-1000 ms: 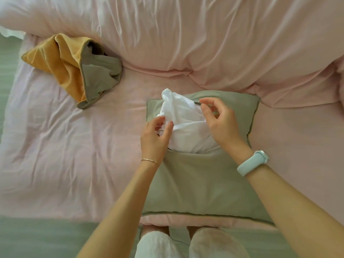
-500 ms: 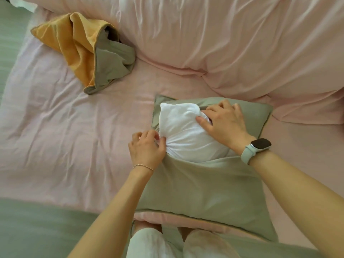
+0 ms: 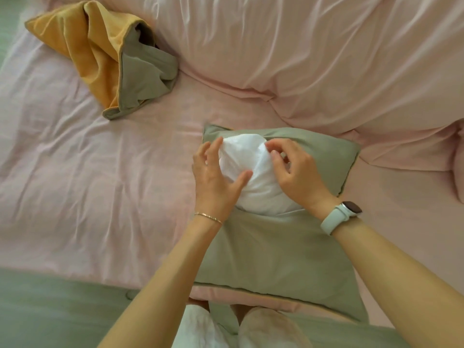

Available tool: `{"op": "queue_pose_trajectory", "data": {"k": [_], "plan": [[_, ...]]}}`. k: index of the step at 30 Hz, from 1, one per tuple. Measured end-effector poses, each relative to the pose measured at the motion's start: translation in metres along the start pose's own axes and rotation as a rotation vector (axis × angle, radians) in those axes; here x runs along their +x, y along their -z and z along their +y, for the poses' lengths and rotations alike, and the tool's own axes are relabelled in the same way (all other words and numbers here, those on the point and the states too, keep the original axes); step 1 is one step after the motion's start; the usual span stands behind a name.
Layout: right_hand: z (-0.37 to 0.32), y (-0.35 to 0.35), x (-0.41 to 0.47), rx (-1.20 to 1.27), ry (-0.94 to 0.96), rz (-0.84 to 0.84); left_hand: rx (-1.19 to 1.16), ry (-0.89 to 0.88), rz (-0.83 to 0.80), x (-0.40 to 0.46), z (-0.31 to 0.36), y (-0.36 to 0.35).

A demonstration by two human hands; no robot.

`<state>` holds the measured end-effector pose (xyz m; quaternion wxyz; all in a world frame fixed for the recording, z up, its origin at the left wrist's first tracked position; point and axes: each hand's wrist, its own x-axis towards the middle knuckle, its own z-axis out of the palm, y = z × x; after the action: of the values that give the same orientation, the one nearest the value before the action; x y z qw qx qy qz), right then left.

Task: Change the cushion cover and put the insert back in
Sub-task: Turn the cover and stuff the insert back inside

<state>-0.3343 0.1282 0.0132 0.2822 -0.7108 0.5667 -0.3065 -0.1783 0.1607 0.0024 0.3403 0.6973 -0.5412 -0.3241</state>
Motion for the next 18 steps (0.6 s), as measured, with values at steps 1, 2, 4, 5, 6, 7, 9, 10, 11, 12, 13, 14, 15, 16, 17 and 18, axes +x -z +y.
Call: {"op": "queue_pose_trajectory", "data": {"k": [1,2,4,5,6,7,9,10,11,12,13,14,15,16,17,18], "plan": [[-0.001,-0.001,0.0,0.033,-0.035,-0.065,-0.006,0.028,-0.021,-0.009,-0.002,0.0],[0.0,-0.002,-0.001,0.032,-0.062,-0.121,-0.016,0.058,-0.053,-0.019,-0.004,0.001],[0.003,0.0,-0.006,-0.059,-0.046,-0.201,-0.029,0.045,-0.111,-0.033,-0.007,0.002],[0.004,0.002,-0.01,-0.136,0.009,-0.228,-0.017,-0.003,-0.128,-0.037,-0.009,0.004],[0.005,0.003,-0.014,-0.216,0.073,-0.246,0.012,-0.054,-0.145,-0.038,-0.01,0.004],[0.006,0.004,-0.018,-0.28,0.121,-0.259,0.058,-0.099,-0.167,-0.039,-0.012,0.004],[0.008,0.008,-0.023,-0.352,0.168,-0.303,0.144,-0.166,-0.203,-0.037,-0.018,0.004],[0.007,0.01,-0.024,-0.371,0.169,-0.356,0.172,-0.171,-0.22,-0.036,-0.02,0.004],[0.004,0.012,-0.024,-0.399,0.15,-0.422,0.197,-0.15,-0.254,-0.034,-0.022,0.006],[0.0,0.012,-0.024,-0.446,0.117,-0.49,0.227,-0.107,-0.3,-0.032,-0.022,0.007],[-0.003,0.011,-0.024,-0.523,0.084,-0.549,0.267,-0.061,-0.345,-0.029,-0.021,0.007],[-0.005,0.008,-0.022,-0.612,0.063,-0.582,0.302,-0.022,-0.369,-0.026,-0.019,0.006],[-0.009,0.004,-0.019,-0.689,0.05,-0.6,0.321,0.01,-0.37,-0.023,-0.017,0.006],[-0.012,0.0,-0.015,-0.747,0.044,-0.607,0.332,0.029,-0.356,-0.019,-0.017,0.005],[-0.013,-0.004,-0.01,-0.787,0.043,-0.61,0.337,0.044,-0.338,-0.015,-0.016,0.005],[-0.012,-0.008,-0.005,-0.807,0.037,-0.622,0.335,0.06,-0.333,-0.012,-0.016,0.004]]}}
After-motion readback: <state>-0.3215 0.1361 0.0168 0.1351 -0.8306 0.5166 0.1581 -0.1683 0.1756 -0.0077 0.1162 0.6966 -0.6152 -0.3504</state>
